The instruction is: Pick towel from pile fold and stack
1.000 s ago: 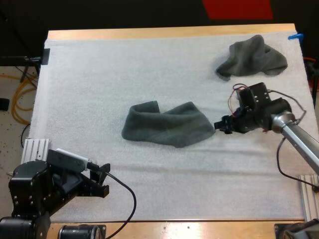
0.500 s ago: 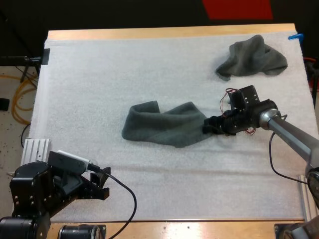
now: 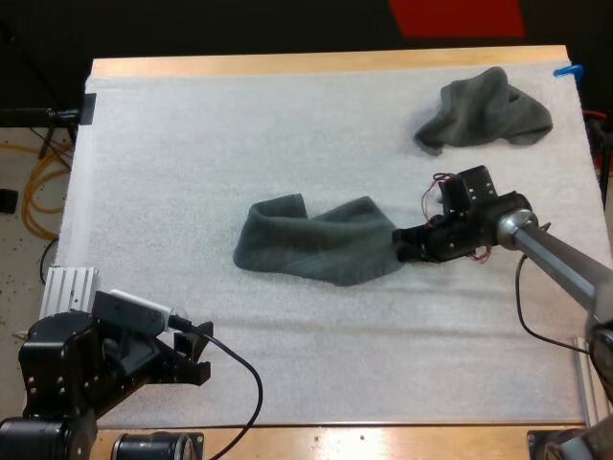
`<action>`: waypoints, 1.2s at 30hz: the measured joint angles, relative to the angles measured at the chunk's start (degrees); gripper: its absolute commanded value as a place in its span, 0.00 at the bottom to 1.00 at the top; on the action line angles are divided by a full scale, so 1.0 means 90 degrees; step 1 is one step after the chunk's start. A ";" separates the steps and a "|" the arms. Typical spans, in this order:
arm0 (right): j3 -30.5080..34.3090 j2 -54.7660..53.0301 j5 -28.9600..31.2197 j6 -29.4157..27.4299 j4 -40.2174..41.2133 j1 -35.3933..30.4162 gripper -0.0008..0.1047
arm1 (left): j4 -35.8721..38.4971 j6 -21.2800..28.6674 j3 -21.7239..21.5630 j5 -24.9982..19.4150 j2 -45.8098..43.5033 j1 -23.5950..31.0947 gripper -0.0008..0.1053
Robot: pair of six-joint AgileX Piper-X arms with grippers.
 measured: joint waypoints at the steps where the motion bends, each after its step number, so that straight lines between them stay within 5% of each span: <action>1: 0.0000 -0.0148 0.0012 -0.0141 0.0155 0.0000 0.01 | 0.0000 0.0000 0.0000 0.0011 0.0000 0.0000 0.57; 19: 0.0000 -0.3015 -0.0551 -0.2122 0.4647 0.0000 0.01 | -0.0116 0.0000 0.0000 0.0027 0.0000 0.0000 0.57; 27: 0.0000 -0.3380 -0.1199 -0.2355 0.5273 0.0000 0.01 | -0.0140 0.0000 0.0000 0.0025 0.0000 0.0000 0.57; 36: 0.0000 -0.3392 -0.1212 -0.2570 0.5909 0.0000 0.01 | -0.0140 0.0000 0.0000 0.0127 0.0000 0.0000 0.57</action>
